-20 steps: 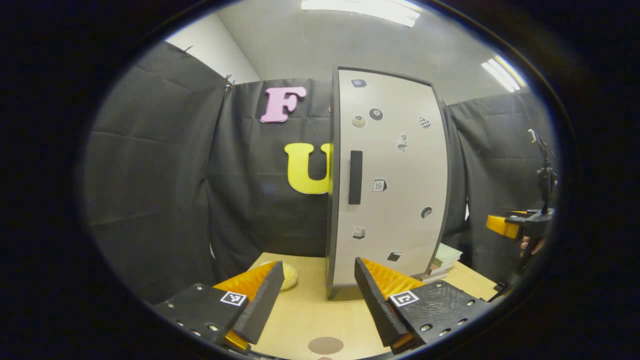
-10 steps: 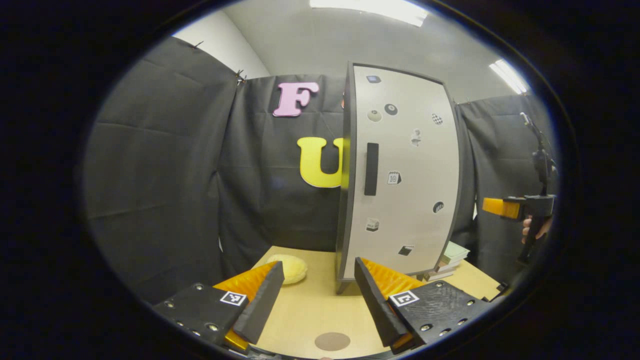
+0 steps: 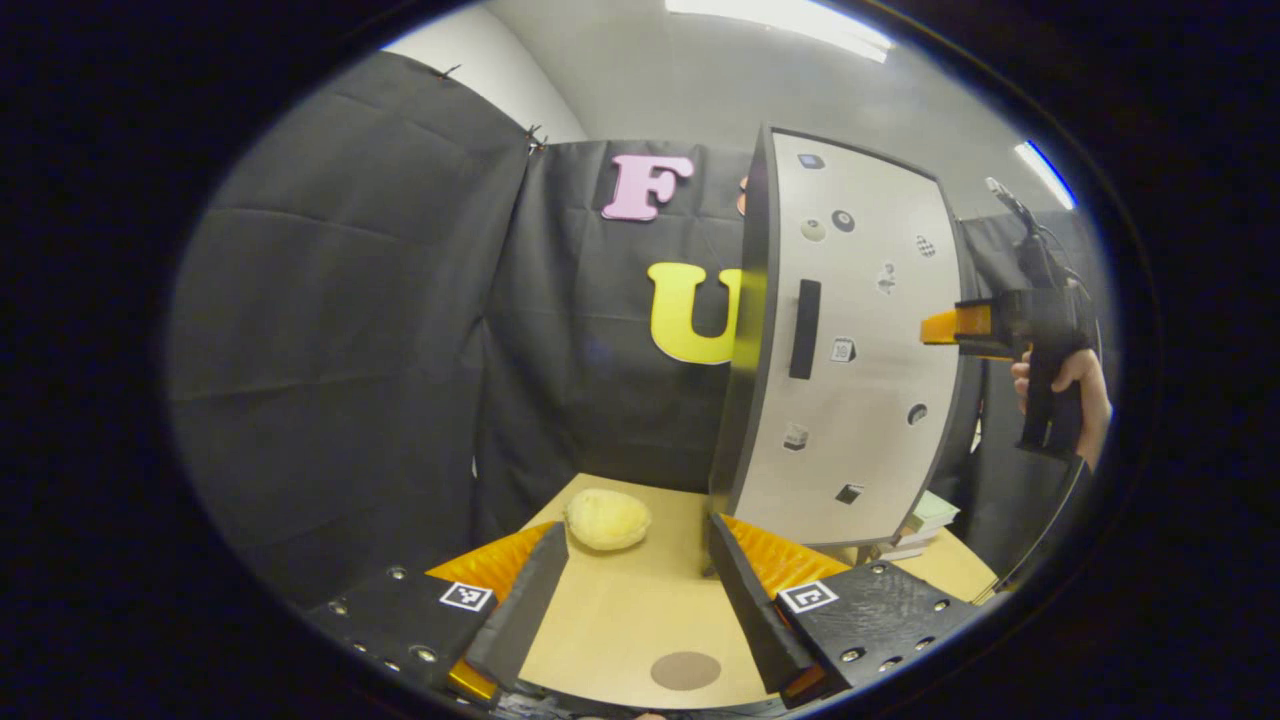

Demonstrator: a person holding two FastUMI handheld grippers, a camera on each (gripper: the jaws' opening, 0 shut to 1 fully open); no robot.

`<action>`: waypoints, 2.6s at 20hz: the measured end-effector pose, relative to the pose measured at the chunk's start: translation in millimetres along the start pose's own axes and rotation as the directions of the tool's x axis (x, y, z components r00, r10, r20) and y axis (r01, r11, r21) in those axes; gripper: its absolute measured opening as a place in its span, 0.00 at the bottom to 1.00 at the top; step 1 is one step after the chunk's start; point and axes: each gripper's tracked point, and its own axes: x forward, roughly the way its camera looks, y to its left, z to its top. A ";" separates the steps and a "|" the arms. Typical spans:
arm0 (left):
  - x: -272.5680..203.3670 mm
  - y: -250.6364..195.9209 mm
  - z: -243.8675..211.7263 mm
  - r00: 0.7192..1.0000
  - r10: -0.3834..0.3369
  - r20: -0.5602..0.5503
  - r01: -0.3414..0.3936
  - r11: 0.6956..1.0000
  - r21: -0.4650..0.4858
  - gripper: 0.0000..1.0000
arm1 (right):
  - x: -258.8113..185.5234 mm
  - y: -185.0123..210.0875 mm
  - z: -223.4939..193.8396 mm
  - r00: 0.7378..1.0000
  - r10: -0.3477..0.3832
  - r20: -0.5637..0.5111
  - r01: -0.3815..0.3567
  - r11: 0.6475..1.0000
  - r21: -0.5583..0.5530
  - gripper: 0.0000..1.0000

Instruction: Open the cabinet door with the right hand, grasp the bottle in the cabinet with the left hand and place it on the coaster, then close the cabinet door with the right hand.

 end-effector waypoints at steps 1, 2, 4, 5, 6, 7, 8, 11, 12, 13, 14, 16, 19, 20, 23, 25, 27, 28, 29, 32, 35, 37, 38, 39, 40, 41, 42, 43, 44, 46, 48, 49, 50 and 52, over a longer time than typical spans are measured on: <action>-2.3 6.3 -1.3 1.000 0.011 -0.004 -0.011 1.000 -0.001 0.85 | 10.3 9.3 5.8 1.000 0.006 0.010 -0.006 1.000 -0.005 0.97; -5.1 16.6 -2.8 1.000 0.026 -0.006 -0.026 1.000 -0.006 0.85 | 18.0 19.9 10.1 1.000 0.013 0.014 -0.013 1.000 -0.008 0.96; -10.7 36.6 -6.7 0.998 0.059 -0.013 -0.060 0.998 -0.023 0.85 | 33.1 42.6 14.1 0.999 0.035 0.014 -0.035 0.999 -0.007 0.97; -13.3 44.2 -10.0 0.997 0.075 -0.019 -0.076 0.997 -0.030 0.85 | 40.9 53.8 14.4 0.999 0.048 0.010 -0.048 0.999 -0.002 0.96; -15.4 52.9 -12.4 0.995 0.092 -0.025 -0.093 0.995 -0.035 0.85 | 46.9 63.0 14.5 0.998 0.057 0.004 -0.057 0.998 0.003 0.96; -17.4 62.4 -15.1 0.994 0.109 -0.030 -0.110 0.993 -0.038 0.85 | 54.1 72.7 12.7 0.998 0.063 -0.003 -0.063 0.998 0.007 0.96; -18.3 70.6 -16.4 0.992 0.125 -0.035 -0.126 0.991 -0.040 0.85 | 61.5 80.3 11.0 0.998 0.062 -0.013 -0.062 0.998 0.009 0.96; -22.7 90.7 -20.2 0.986 0.161 -0.047 -0.163 0.985 -0.046 0.86 | 83.3 95.7 2.1 0.999 0.040 -0.032 -0.040 0.999 -0.007 0.97; -22.7 96.2 -19.2 0.984 0.170 -0.051 -0.172 0.984 -0.048 0.87 | 89.0 99.7 -2.5 0.998 0.032 -0.047 -0.033 0.999 -0.016 0.97; -24.3 101.1 -20.3 0.982 0.180 -0.052 -0.183 0.982 -0.049 0.88 | 94.4 102.2 -7.2 0.998 0.026 -0.059 -0.028 0.999 -0.021 0.97; -24.3 106.0 -20.8 0.981 0.188 -0.053 -0.191 0.980 -0.050 0.88 | 99.4 105.2 -10.3 0.997 0.020 -0.070 -0.022 1.000 -0.021 0.96; -25.9 112.4 -21.7 0.979 0.197 -0.057 -0.200 0.979 -0.050 0.88 | 107.4 111.1 -14.0 0.997 0.019 -0.077 -0.020 1.000 -0.014 0.97; -27.9 117.9 -23.8 0.977 0.206 -0.062 -0.210 0.976 -0.055 0.88 | 114.2 119.1 -21.4 0.995 0.015 -0.101 -0.017 1.000 -0.023 0.94; -28.0 120.0 -24.0 0.976 0.208 -0.062 -0.212 0.976 -0.056 0.88 | 116.6 118.0 -23.2 0.995 -0.004 -0.103 0.000 0.999 -0.032 0.81; -29.3 121.2 -26.0 0.974 0.216 -0.065 -0.220 0.974 -0.057 0.88 | 120.5 120.2 -28.9 0.992 -0.017 -0.126 0.012 0.999 -0.038 0.65; -30.9 121.7 -27.1 0.973 0.220 -0.068 -0.224 0.973 -0.062 0.88 | 128.1 120.8 -30.5 0.992 -0.017 -0.127 0.014 1.000 -0.028 0.41; -31.8 123.2 -28.0 0.971 0.227 -0.067 -0.232 0.971 -0.063 0.88 | 127.6 121.1 -30.3 0.993 -0.011 -0.118 0.006 0.999 -0.040 0.35; -32.3 124.0 -28.4 0.970 0.231 -0.069 -0.236 0.970 -0.063 0.88 | 127.8 120.6 -29.2 0.994 -0.009 -0.112 0.003 0.999 -0.054 0.35; -33.8 123.8 -30.2 0.969 0.235 -0.075 -0.239 0.969 -0.065 0.88 | 127.3 121.3 -29.5 0.994 -0.004 -0.108 -0.002 0.998 -0.057 0.31; -37.7 121.2 -32.1 0.969 0.231 -0.087 -0.237 0.969 -0.073 0.88 | 124.5 120.8 -29.1 0.994 0.037 -0.106 -0.044 0.997 -0.067 0.18; -37.1 121.9 -33.5 0.971 0.222 -0.086 -0.227 0.972 -0.061 0.88 | 125.4 121.9 -31.5 0.990 0.079 -0.121 -0.088 0.993 -0.072 0.10; -38.0 122.1 -33.5 0.973 0.214 -0.088 -0.220 0.974 -0.055 0.88 | 120.5 122.5 -32.1 0.988 0.097 -0.118 -0.106 0.991 -0.077 0.10; -37.2 121.8 -33.4 0.974 0.210 -0.088 -0.215 0.975 -0.052 0.88 | 117.4 122.6 -32.3 0.988 0.108 -0.114 -0.117 0.990 -0.073 0.10; -36.8 122.2 -32.9 0.975 0.204 -0.088 -0.209 0.977 -0.047 0.88 | 113.1 123.5 -31.9 0.987 0.119 -0.111 -0.127 0.989 -0.071 0.10; -36.1 122.8 -32.4 0.976 0.202 -0.085 -0.205 0.978 -0.040 0.88 | 107.2 124.4 -31.4 0.985 0.132 -0.109 -0.140 0.988 -0.070 0.10; -35.5 124.7 -32.2 0.976 0.200 -0.082 -0.203 0.979 -0.033 0.88 | 101.0 125.5 -32.1 0.983 0.149 -0.112 -0.158 0.985 -0.075 0.10; -35.0 125.2 -31.5 0.977 0.198 -0.080 -0.200 0.979 -0.030 0.88 | 93.3 125.7 -31.9 0.980 0.167 -0.112 -0.176 0.981 -0.077 0.10; -34.8 123.8 -31.6 0.978 0.194 -0.079 -0.197 0.980 -0.031 0.88 | 87.3 124.4 -32.9 0.977 0.183 -0.112 -0.192 0.979 -0.074 0.10; -34.6 122.9 -31.3 0.978 0.192 -0.081 -0.195 0.980 -0.034 0.88 | 78.9 123.8 -33.7 0.973 0.201 -0.115 -0.210 0.976 -0.066 0.10; -35.5 120.8 -31.1 0.978 0.190 -0.081 -0.193 0.980 -0.041 0.86 | 64.4 122.7 -34.6 0.965 0.235 -0.117 -0.243 0.968 -0.063 0.10; -33.9 120.6 -30.3 0.979 0.191 -0.077 -0.194 0.980 -0.042 0.88 | 51.9 116.4 -34.7 0.958 0.263 -0.111 -0.269 0.962 -0.048 0.10; -33.7 120.8 -30.8 0.979 0.191 -0.077 -0.194 0.980 -0.039 0.88 | 46.1 113.3 -35.3 0.956 0.274 -0.105 -0.280 0.959 -0.037 0.10; -34.2 122.2 -31.1 0.978 0.195 -0.078 -0.198 0.980 -0.032 0.85 | 39.9 109.9 -34.9 0.954 0.284 -0.097 -0.288 0.957 -0.031 0.10; -35.1 122.9 -31.2 0.977 0.198 -0.084 -0.201 0.979 -0.029 0.85 | 25.4 104.0 -34.7 0.951 0.295 -0.091 -0.300 0.953 -0.046 0.10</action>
